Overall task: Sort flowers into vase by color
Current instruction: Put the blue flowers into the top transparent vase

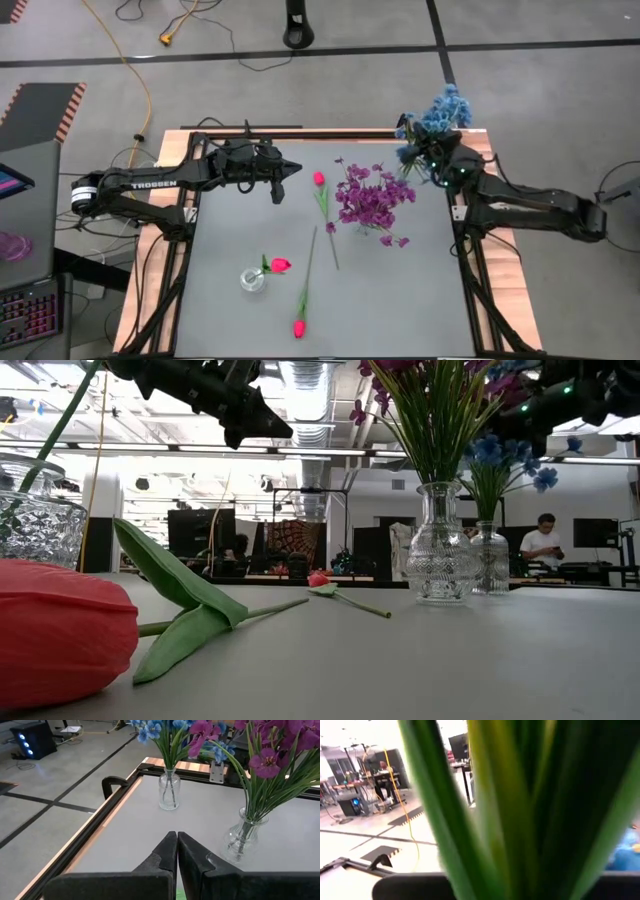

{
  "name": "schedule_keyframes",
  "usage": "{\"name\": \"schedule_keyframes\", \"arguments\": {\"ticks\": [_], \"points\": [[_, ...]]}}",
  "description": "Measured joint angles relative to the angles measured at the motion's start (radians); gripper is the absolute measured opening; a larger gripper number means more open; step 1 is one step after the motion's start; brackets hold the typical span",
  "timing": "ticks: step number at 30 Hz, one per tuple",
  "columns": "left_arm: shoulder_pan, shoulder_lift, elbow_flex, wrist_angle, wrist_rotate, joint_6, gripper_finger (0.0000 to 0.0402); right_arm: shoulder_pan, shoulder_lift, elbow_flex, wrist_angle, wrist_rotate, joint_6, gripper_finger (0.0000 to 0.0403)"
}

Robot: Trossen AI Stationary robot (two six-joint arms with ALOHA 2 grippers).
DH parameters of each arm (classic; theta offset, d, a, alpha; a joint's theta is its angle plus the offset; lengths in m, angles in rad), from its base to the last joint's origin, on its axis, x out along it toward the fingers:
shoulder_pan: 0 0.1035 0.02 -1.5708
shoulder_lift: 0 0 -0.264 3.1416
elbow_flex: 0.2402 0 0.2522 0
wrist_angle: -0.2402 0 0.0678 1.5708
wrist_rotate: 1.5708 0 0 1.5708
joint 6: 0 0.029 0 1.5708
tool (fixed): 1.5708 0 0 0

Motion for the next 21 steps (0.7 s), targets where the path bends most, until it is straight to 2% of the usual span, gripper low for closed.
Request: {"name": "schedule_keyframes", "arguments": {"ticks": [7,13,21], "points": [[0.0,0.0,0.0,0.0,0.0,0.0,0.0,0.0,0.033,0.0,0.064,0.0,-0.044,0.0017],[0.0,0.0,0.0,0.0,0.0,0.0,0.0,0.003,-0.023,0.028,0.091,0.0,-0.108,0.0017],[0.0,0.0,0.0,0.0,0.001,0.0,0.0,0.015,-0.075,0.099,0.048,-0.019,-0.116,0.0017]]}}
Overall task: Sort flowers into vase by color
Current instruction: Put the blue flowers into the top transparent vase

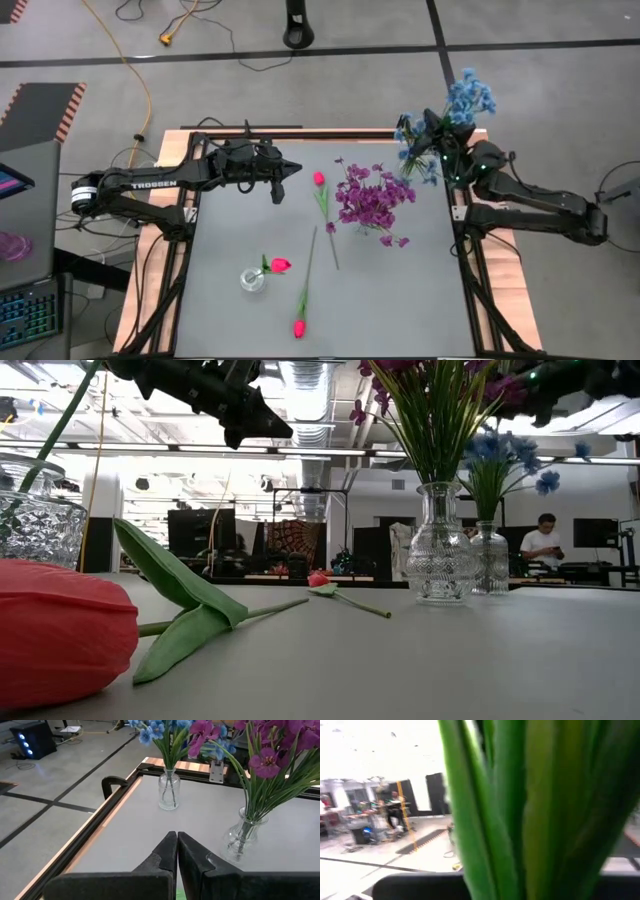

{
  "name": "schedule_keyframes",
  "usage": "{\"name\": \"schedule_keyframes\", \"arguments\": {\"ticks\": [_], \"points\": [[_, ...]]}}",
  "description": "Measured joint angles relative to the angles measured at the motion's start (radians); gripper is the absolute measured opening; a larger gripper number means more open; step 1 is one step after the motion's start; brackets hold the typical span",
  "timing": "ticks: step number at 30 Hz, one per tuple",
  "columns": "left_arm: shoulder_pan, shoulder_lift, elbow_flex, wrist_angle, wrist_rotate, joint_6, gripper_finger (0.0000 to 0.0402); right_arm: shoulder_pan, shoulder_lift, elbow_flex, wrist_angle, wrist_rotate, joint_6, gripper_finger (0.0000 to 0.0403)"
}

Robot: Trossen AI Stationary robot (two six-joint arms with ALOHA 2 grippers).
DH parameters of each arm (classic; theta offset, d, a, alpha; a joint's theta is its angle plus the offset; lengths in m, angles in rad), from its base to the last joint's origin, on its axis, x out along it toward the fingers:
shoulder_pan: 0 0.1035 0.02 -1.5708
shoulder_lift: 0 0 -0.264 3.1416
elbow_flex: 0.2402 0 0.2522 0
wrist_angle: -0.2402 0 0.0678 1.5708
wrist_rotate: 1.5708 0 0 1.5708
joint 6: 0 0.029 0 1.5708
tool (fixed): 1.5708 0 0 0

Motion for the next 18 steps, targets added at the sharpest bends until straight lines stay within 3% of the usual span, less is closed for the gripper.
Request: {"name": "schedule_keyframes", "arguments": {"ticks": [18], "points": [[-0.002,0.0,0.0,0.0,0.013,-0.019,0.0,0.307,-0.076,0.069,-0.064,-0.007,-0.076,0.0017]]}}
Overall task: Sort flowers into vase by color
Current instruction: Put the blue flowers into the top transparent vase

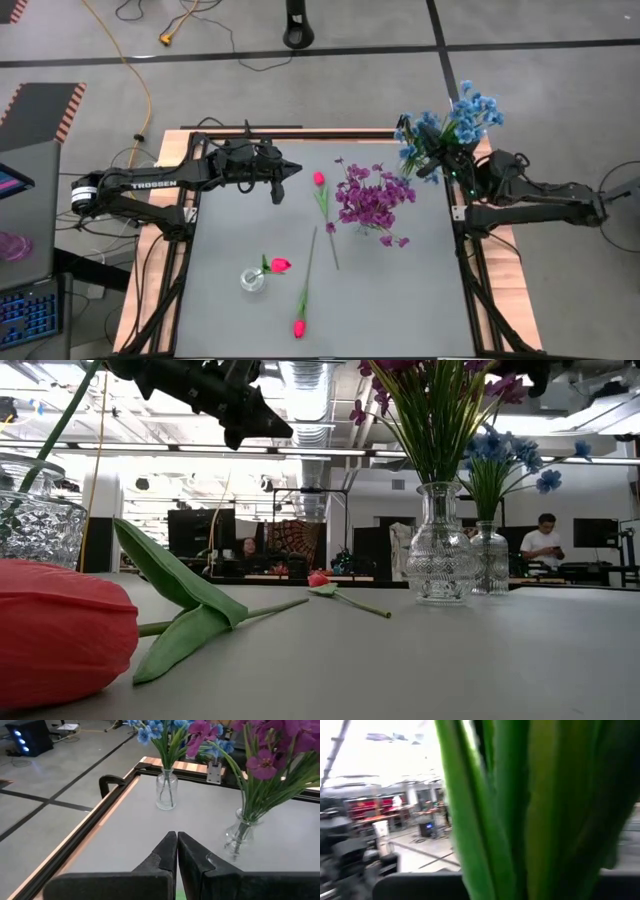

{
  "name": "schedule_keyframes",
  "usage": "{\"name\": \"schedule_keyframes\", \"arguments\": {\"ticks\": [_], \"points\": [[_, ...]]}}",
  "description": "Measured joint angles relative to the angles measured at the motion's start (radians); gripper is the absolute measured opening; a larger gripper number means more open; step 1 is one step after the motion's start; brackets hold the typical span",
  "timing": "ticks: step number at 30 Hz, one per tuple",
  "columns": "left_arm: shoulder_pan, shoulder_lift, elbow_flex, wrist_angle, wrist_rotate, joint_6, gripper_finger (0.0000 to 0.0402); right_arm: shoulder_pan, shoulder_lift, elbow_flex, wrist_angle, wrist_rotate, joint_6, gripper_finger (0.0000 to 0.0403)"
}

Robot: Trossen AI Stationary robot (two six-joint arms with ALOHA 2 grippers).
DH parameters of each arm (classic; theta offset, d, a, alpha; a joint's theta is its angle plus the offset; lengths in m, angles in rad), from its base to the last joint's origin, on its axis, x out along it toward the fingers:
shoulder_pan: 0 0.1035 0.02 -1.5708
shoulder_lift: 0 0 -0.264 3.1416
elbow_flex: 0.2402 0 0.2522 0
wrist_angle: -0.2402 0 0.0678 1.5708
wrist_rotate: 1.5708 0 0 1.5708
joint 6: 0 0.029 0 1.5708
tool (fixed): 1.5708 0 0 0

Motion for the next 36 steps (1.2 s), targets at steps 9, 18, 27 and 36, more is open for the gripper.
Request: {"name": "schedule_keyframes", "arguments": {"ticks": [9,18,27,36], "points": [[0.0,0.0,0.0,0.0,0.01,0.0,0.0,0.196,0.0,0.0,-0.06,0.05,-0.003,0.0017],[0.0,0.0,0.0,0.0,0.009,0.0,0.0,0.37,0.002,-0.001,-0.13,0.176,-0.002,0.0017],[0.0,0.0,0.0,0.0,0.009,0.0,0.0,0.416,0.054,-0.002,-0.255,0.211,0.07,0.0017],[0.0,0.0,0.0,0.0,0.009,-0.011,0.0,0.395,0.122,-0.006,-0.303,0.301,0.114,0.0017]]}}
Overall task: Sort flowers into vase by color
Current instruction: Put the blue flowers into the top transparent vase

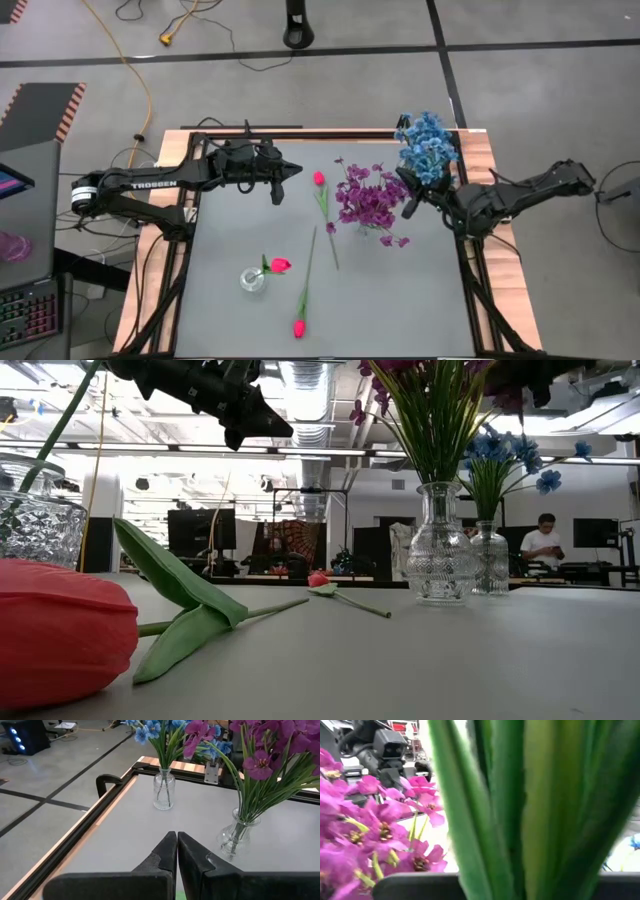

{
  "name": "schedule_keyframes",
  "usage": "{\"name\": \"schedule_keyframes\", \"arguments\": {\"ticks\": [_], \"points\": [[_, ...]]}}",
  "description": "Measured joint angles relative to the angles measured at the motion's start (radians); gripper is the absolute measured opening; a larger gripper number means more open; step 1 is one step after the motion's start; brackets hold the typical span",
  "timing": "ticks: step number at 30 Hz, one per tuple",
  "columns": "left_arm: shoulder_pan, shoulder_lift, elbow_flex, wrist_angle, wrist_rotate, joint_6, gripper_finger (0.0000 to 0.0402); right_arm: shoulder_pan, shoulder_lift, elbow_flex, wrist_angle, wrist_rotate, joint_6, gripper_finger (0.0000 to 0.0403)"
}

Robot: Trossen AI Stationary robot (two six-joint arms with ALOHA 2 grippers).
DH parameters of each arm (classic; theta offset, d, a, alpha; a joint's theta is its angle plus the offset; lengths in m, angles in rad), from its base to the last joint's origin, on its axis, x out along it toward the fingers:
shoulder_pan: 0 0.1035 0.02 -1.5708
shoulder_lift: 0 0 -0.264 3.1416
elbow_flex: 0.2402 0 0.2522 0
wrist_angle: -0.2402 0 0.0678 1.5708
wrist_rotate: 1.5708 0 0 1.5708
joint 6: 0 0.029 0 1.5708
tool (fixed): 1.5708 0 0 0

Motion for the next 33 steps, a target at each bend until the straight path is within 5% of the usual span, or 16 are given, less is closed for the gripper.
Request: {"name": "schedule_keyframes", "arguments": {"ticks": [16,22,33], "points": [[0.0,0.0,0.0,0.0,0.0,0.0,0.0,-0.218,-0.015,-0.14,0.099,0.015,0.0,0.0017],[0.0,0.0,0.0,0.0,0.0,0.0,0.0,-0.293,-0.015,-0.197,0.262,0.012,-0.053,0.0017],[0.0,0.0,0.0,0.001,0.0,-0.005,0.0,-0.419,-0.015,-0.245,0.394,-0.082,-0.066,0.0017]]}}
